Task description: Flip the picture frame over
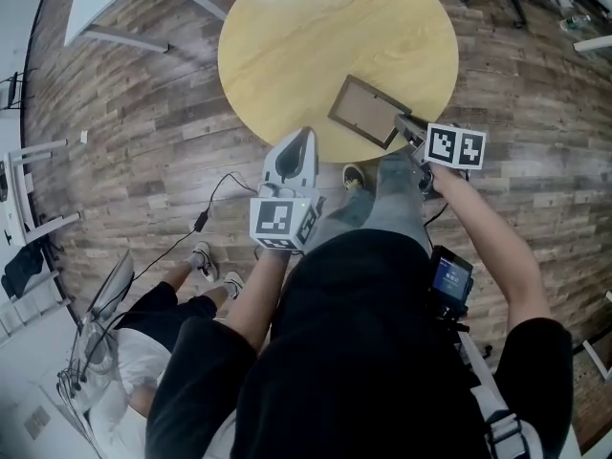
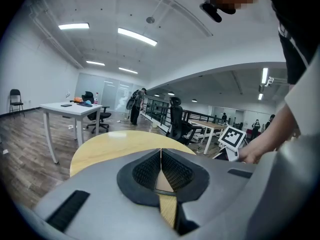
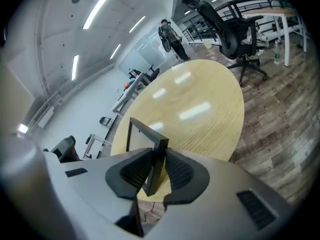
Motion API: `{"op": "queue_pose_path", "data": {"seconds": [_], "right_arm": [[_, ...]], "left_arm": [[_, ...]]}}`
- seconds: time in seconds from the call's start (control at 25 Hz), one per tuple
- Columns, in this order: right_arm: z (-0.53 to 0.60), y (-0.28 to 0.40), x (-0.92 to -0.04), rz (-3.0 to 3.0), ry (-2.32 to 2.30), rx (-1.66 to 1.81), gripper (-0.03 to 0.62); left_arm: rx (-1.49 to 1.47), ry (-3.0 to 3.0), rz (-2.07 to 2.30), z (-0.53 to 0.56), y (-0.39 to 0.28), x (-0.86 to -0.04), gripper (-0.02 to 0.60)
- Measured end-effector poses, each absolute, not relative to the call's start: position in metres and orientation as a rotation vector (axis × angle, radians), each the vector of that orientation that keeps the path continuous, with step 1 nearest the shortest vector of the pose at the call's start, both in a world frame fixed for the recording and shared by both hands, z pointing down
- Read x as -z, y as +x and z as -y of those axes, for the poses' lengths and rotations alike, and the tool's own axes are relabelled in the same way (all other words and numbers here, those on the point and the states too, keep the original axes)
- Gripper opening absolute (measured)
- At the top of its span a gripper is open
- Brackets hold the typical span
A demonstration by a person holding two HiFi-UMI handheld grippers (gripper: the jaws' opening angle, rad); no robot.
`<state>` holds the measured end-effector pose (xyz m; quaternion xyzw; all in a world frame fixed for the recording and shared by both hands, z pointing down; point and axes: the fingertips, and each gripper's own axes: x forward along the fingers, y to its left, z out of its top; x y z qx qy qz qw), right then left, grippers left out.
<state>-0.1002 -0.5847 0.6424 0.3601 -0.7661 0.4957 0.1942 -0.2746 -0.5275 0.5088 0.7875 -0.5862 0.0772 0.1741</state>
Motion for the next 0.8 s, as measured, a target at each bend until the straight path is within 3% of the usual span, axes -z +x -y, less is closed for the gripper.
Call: {"op": "queue_pose_path", "data": {"seconds": [0.48,0.8], "right_arm": [[0.603,-0.106,-0.664,2.051,0.946,-0.996,0.126],[0.604,-0.131,-0.665,2.052,0.707,-0.397,0.127]], "left_arm": [[-0.231,2.238,1.649,0.530,-0.264,-0.509,0.023],[-0.229,2.237,1.650,0.530,-0.261,-0.511,0.023]]}}
